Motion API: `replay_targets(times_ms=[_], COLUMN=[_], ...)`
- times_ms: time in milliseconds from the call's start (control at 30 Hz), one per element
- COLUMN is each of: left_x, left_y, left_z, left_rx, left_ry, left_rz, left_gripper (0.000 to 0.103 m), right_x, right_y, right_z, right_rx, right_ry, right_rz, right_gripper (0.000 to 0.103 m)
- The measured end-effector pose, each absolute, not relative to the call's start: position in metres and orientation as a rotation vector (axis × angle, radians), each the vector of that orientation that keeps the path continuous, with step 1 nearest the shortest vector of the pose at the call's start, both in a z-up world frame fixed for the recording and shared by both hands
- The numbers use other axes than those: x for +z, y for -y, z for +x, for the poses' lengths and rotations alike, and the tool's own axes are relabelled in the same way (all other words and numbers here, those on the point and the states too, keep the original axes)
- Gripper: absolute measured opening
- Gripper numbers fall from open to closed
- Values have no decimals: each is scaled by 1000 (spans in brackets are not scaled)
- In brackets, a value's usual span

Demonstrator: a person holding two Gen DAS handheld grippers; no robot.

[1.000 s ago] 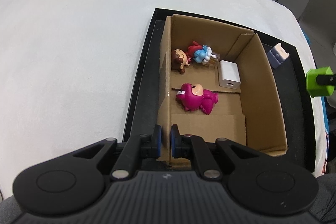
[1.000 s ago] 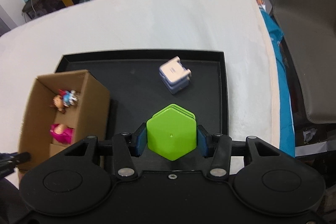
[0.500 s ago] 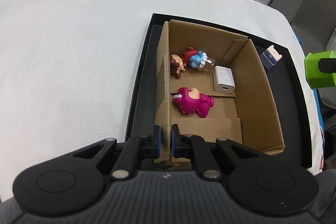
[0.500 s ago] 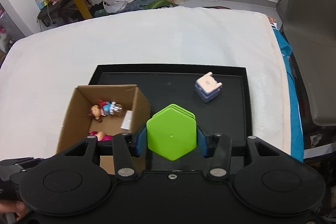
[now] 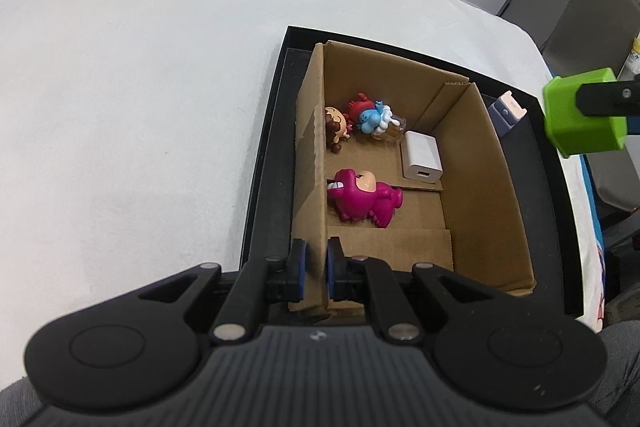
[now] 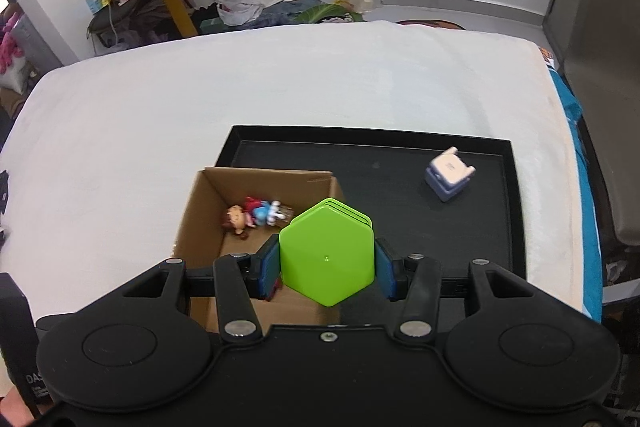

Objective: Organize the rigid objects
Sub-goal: 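Carry the green box over the cardboard box and lower it inside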

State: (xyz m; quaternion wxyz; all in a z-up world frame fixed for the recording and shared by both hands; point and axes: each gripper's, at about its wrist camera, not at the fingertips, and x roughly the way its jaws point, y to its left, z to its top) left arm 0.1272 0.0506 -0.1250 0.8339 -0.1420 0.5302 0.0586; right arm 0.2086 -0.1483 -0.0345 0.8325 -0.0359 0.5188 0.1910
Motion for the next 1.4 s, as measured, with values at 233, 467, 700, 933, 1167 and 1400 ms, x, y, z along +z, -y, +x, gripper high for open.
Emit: replay_targets(times_ms=[233,467,700,933,1167,1400], left_x=[-125,-126,-127,-127,-126,-126], left_y=[-55,-60,-63,-65,-64,-64], left_z=[124,123,123,122,122,122], left_rx=[116,111,104,102,108,121], left_ry=[-1112,-1105,-1107,-1107,-1109,-1110], left_rz=[-314,-327,-340,-346,-347,-346], left_gripper=[9,10,10,10,10,10], right_x=[-39,-50,-66,-80,-74,-68], right_y=[122,98,81,74,84,95], right_z=[204,201,202,204,205,206], right_rx=[428,447,444,423,422,434], right_ry=[-1121,-1157,-1198,-1234,-1214,-1205], right_rz=[-97,-132,-188,-234,-215,-184], right_gripper=[47,47,48,49,56,57])
